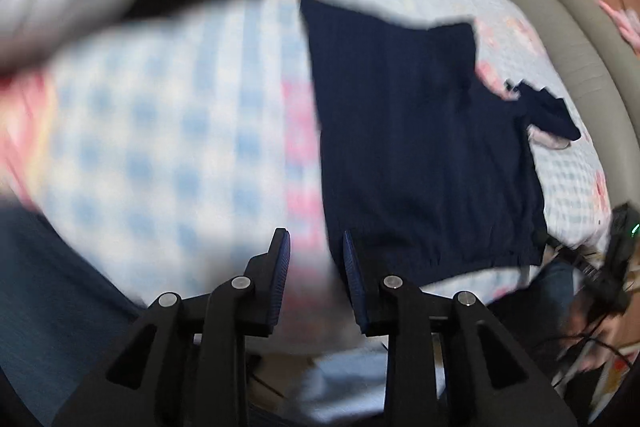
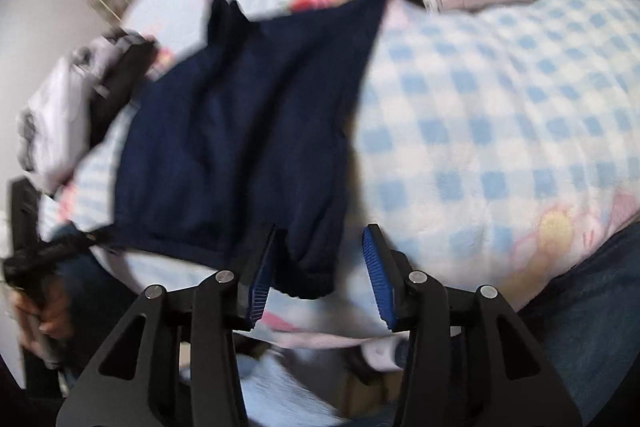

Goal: Fold clothes

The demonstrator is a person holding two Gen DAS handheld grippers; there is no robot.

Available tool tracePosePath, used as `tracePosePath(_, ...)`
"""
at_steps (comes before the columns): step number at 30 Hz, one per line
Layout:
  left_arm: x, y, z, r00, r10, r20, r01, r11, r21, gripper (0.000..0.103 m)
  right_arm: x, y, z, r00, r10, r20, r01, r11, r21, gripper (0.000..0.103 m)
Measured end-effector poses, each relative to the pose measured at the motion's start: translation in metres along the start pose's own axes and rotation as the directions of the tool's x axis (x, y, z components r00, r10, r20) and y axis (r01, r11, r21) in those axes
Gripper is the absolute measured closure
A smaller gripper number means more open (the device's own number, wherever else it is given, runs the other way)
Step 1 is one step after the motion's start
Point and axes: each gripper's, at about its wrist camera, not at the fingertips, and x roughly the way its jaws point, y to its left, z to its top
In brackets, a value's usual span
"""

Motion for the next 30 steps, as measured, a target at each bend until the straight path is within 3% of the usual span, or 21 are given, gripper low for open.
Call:
tracePosePath(3, -0.017, 0.002, 0.036, 0.997, -0.007, 0.08, 0.002, 0.999, 0.054, 0.073, -0.041, 0.015, 0.035, 0.991, -0.022, 0.131, 0.037, 0.993, -0.112, 0.059)
tracePosePath(7, 0.009, 0.014, 0.094, 0.995, -0.007, 0.102, 0.001, 0.999, 0.054, 0.073, -0.06, 0.049, 0.098, 0.972, 0.092, 0.218, -0.041, 0.972, -0.229, 0.059)
tracePosePath(9, 0.027, 0.016, 0.115, 0.995, -0.038, 0.09, 0.034, 0.999, 0.037, 0.073, -0.039, 0.067, 0.124, 0.976, 0.105, 0.19, -0.049, 0.959, -0.28, 0.059)
tracePosePath(11, 0.046, 0.02, 0.136, 0.996, -0.061, 0.069, 0.061, 0.998, -0.002, 0.073, -0.008, 0.087, 0.143, 0.984, 0.117, 0.137, -0.068, 0.945, -0.321, 0.074)
tracePosePath(13, 0.059, 0.018, 0.147, 0.997, -0.05, 0.06, 0.052, 0.998, -0.036, 0.071, 0.024, 0.095, 0.157, 0.992, 0.092, 0.087, -0.058, 0.941, -0.335, 0.075)
tracePosePath(14, 0.067, 0.018, 0.154, 0.996, -0.083, 0.045, 0.085, 0.995, -0.044, 0.066, 0.038, 0.097, 0.162, 0.995, 0.073, 0.065, -0.048, 0.942, -0.333, 0.075)
tracePosePath(15, 0.071, 0.018, 0.156, 0.995, -0.097, 0.037, 0.098, 0.994, -0.054, 0.053, 0.05, 0.101, 0.167, 0.996, 0.083, 0.044, -0.064, 0.942, -0.331, 0.075)
tracePosePath(16, 0.078, 0.019, 0.16, 0.994, -0.104, 0.036, 0.106, 0.992, -0.069, 0.046, 0.058, 0.104, 0.17, 0.994, 0.101, 0.03, -0.086, 0.943, -0.323, 0.075)
tracePosePath(17, 0.086, 0.019, 0.164, 0.993, -0.111, 0.034, 0.114, 0.99, -0.083, 0.046, 0.066, 0.105, 0.173, 0.993, 0.119, 0.017, -0.108, 0.943, -0.314, 0.075)
tracePosePath(18, 0.091, 0.019, 0.165, 0.994, -0.106, 0.026, 0.108, 0.99, -0.086, 0.049, 0.071, 0.107, 0.174, 0.993, 0.12, 0.011, -0.11, 0.944, -0.312, 0.075)
tracePosePath(19, 0.095, 0.017, 0.166, 0.996, -0.089, 0.018, 0.091, 0.992, -0.082, 0.057, 0.074, 0.109, 0.176, 0.994, 0.105, 0.012, -0.096, 0.943, -0.317, 0.075)
tracePosePath(20, 0.098, 0.013, 0.167, 0.998, -0.05, 0.032, 0.052, 0.997, -0.062, 0.067, 0.078, 0.11, 0.177, 0.996, 0.091, 0.017, -0.08, 0.943, -0.323, 0.074)
tracePosePath(21, 0.098, 0.011, 0.165, 0.999, -0.025, 0.046, 0.027, 0.999, -0.044, 0.086, 0.081, 0.11, 0.178, 0.996, 0.092, 0.016, -0.082, 0.942, -0.324, 0.074)
tracePosePath(22, 0.096, 0.008, 0.164, 0.998, -0.002, 0.064, 0.004, 1.0, -0.025, 0.093, 0.084, 0.111, 0.18, 0.995, 0.094, 0.013, -0.085, 0.942, -0.325, 0.074)
tracePosePath(26, 0.076, 0.009, 0.162, 0.992, 0.087, 0.097, -0.087, 0.996, -0.002, 0.097, 0.088, 0.114, 0.184, 0.994, 0.097, 0.044, -0.076, 0.937, -0.341, 0.076)
tracePosePath(27, 0.071, 0.008, 0.161, 0.988, 0.12, 0.096, -0.122, 0.992, 0.014, 0.097, 0.092, 0.118, 0.187, 0.996, 0.072, 0.056, -0.048, 0.937, -0.347, 0.081)
tracePosePath(28, 0.064, 0.006, 0.16, 0.981, 0.155, 0.116, -0.159, 0.987, 0.026, 0.097, 0.097, 0.121, 0.19, 0.997, 0.045, 0.069, -0.018, 0.936, -0.351, 0.092)
tracePosePath(30, 0.061, 0.007, 0.159, 0.983, 0.14, 0.121, -0.145, 0.989, 0.032, 0.097, 0.097, 0.123, 0.192, 0.996, 0.055, 0.069, -0.027, 0.933, -0.358, 0.092)
